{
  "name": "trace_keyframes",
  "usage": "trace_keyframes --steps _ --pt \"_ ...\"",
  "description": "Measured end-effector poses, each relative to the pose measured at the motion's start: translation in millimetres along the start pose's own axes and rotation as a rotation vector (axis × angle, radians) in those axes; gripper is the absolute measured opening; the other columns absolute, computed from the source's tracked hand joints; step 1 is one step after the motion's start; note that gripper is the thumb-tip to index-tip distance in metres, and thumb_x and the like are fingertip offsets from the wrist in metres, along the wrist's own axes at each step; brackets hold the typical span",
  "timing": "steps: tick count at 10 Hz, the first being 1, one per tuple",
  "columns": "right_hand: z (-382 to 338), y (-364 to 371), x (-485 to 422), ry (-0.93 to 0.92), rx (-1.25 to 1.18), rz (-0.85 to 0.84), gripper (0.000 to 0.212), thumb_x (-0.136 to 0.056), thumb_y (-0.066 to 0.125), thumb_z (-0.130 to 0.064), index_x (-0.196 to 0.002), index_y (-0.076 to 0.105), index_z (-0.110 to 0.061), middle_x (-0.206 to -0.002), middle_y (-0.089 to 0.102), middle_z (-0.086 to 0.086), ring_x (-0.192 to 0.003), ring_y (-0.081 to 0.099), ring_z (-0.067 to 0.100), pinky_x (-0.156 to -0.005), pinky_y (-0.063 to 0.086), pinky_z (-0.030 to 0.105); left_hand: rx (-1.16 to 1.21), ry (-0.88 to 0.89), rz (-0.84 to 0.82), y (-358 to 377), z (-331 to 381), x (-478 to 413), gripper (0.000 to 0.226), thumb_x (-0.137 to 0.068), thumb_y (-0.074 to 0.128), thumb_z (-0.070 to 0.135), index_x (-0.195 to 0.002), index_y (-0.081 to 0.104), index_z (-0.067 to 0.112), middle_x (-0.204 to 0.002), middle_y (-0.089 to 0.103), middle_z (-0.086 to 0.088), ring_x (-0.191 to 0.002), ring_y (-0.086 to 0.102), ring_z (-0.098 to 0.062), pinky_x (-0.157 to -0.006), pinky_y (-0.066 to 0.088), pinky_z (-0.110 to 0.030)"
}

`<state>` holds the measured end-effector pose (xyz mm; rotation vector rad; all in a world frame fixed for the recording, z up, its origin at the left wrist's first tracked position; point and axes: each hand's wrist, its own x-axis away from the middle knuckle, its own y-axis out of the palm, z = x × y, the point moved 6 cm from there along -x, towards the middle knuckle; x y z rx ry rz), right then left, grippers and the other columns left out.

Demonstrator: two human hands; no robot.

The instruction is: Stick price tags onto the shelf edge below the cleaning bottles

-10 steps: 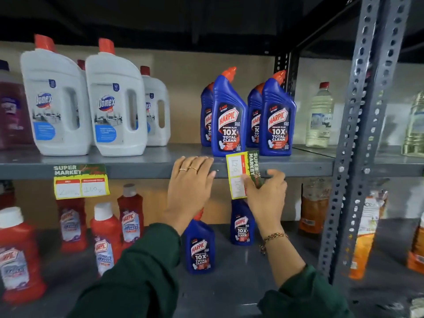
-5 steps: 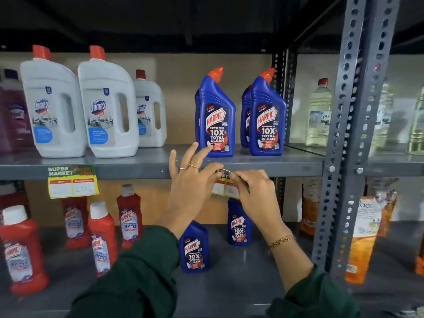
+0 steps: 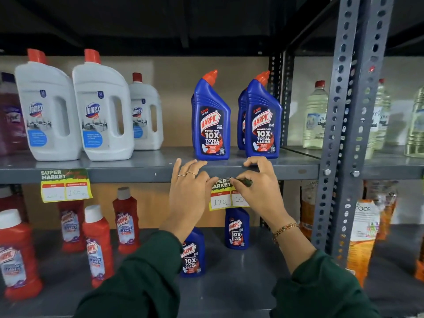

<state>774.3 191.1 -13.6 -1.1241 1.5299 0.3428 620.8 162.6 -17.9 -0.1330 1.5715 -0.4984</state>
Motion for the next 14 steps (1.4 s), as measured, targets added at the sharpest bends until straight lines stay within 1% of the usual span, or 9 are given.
trace_keyframes --steps 2,3,4,5,6,8,11,12,14 --pt "-2.9 -2.5 -8.6 0.055 -0.064 0.080 0.013 -0.075 0.074 -0.014 -0.077 0.069 -0.003 -0.101 0.054 0.011 -0.092 0.051 0.014 -0.072 0.050 0.032 -0.004 -0.021 0.026 -6.6 4.6 -14.4 0.041 -0.087 0.042 0.035 -0.076 0.066 0.003 -0.075 0.072 -0.013 -0.079 0.066 -0.028 -0.100 0.033 -0.043" --pt "-3.1 -1.2 -9.6 0.072 -0.034 0.085 0.015 -0.076 0.074 -0.015 -0.080 0.069 -0.002 -0.100 0.055 0.011 -0.090 0.051 0.014 -0.070 0.052 0.034 0.029 -0.042 0.026 -7.3 1.3 -16.6 0.035 -0.087 0.052 0.034 -0.075 0.064 0.004 -0.070 0.070 -0.011 -0.073 0.065 -0.025 -0.099 0.035 -0.041" --pt "-4.8 -1.2 -10.5 0.064 0.009 0.080 0.023 -0.074 0.075 -0.019 -0.088 0.066 -0.003 -0.103 0.056 0.012 -0.096 0.052 0.019 -0.077 0.048 0.031 0.210 -0.149 0.059 -9.2 -7.2 -14.5 0.024 -0.082 0.066 0.030 -0.084 0.060 0.006 -0.076 0.069 -0.008 -0.077 0.060 -0.019 -0.092 0.040 -0.040" --pt "-3.2 -2.0 -14.2 0.079 0.037 0.062 0.037 -0.073 0.075 -0.027 -0.099 0.062 -0.005 -0.109 0.058 0.012 -0.106 0.049 0.024 -0.086 0.040 0.029 0.244 -0.155 0.051 -3.8 -6.1 -14.7 0.025 -0.084 0.065 0.029 -0.099 0.064 0.009 -0.089 0.071 -0.007 -0.091 0.059 -0.022 -0.088 0.041 -0.041" --pt "-0.4 -1.1 -19.0 0.090 0.145 0.061 0.040 -0.073 0.073 -0.039 -0.094 0.065 -0.007 -0.098 0.065 0.011 -0.100 0.052 0.026 -0.088 0.038 0.035 0.154 -0.129 0.050 5.4 -3.2 -14.6 0.028 -0.087 0.055 0.035 -0.100 0.069 0.015 -0.097 0.073 -0.003 -0.097 0.059 -0.023 -0.092 0.029 -0.035" --pt "-2.7 2.0 -13.9 0.010 0.251 0.129 0.034 -0.073 0.074 -0.036 -0.088 0.066 -0.006 -0.083 0.065 0.012 -0.083 0.056 0.029 -0.076 0.044 0.041 0.122 -0.123 0.088 6.5 -4.0 -12.7 0.030 -0.086 0.056 0.040 -0.097 0.069 0.016 -0.093 0.073 -0.003 -0.093 0.059 -0.021 -0.092 0.027 -0.032" --pt "8.1 -3.7 -12.5 -0.067 0.120 0.061 0.020 -0.081 0.067 -0.014 -0.100 0.067 -0.007 -0.091 0.069 0.011 -0.086 0.055 0.024 -0.078 0.045 0.038 0.192 -0.074 0.079 0.3 -11.5 -8.9 0.035 -0.085 0.051 0.037 -0.101 0.069 0.011 -0.098 0.072 -0.007 -0.095 0.061 -0.022 -0.090 0.028 -0.025" --pt "7.1 -2.1 -14.7 -0.070 0.130 0.047 0.019 -0.080 0.068 -0.015 -0.098 0.067 -0.007 -0.089 0.069 0.011 -0.084 0.056 0.025 -0.077 0.046 0.040 0.184 -0.074 0.071 -0.1 -9.2 -8.2 0.028 -0.084 0.057 0.029 -0.100 0.069 0.010 -0.097 0.073 -0.007 -0.094 0.062 -0.024 -0.090 0.032 -0.030" --pt "0.7 -4.6 -12.0 -0.069 0.132 0.043 0.017 -0.084 0.065 -0.012 -0.098 0.066 -0.004 -0.092 0.069 0.014 -0.086 0.057 0.030 -0.079 0.046 0.039 0.167 -0.050 0.018 -2.4 -5.8 -7.2 0.031 -0.085 0.055 0.031 -0.104 0.067 0.009 -0.100 0.072 -0.010 -0.096 0.062 -0.026 -0.091 0.039 -0.038"
